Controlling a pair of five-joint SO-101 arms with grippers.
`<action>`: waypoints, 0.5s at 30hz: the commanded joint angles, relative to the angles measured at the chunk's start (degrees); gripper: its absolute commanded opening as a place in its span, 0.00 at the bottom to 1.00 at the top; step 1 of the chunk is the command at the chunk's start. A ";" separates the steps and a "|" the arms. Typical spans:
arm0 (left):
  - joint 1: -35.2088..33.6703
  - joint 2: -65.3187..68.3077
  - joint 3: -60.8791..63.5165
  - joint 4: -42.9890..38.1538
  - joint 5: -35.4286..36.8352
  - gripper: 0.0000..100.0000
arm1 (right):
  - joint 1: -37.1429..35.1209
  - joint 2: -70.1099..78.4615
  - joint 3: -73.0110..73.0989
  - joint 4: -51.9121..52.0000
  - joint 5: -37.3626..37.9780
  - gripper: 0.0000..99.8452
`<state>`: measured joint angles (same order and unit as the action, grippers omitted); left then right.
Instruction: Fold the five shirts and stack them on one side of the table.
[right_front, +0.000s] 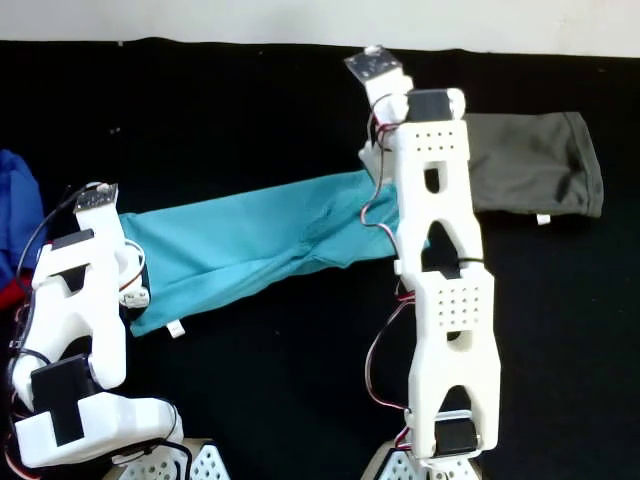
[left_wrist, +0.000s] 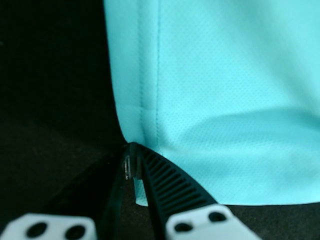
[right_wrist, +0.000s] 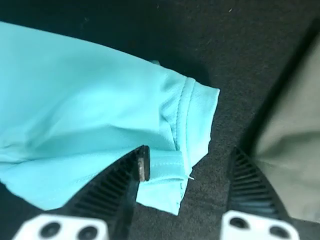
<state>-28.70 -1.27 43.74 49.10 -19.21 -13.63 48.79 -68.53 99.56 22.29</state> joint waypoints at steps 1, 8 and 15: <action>-0.84 -0.13 -0.04 -1.67 0.44 0.01 | 1.98 -1.36 -4.00 1.63 -0.53 0.25; -0.84 -0.13 -0.04 -1.67 0.44 0.01 | 4.00 -12.88 16.84 1.71 -0.44 0.01; -0.84 -0.22 -0.04 -1.67 0.44 0.01 | 0.31 -25.89 51.47 -1.27 2.02 0.01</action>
<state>-28.70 -1.27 43.74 49.10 -19.21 -10.99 28.48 -28.70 100.35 22.37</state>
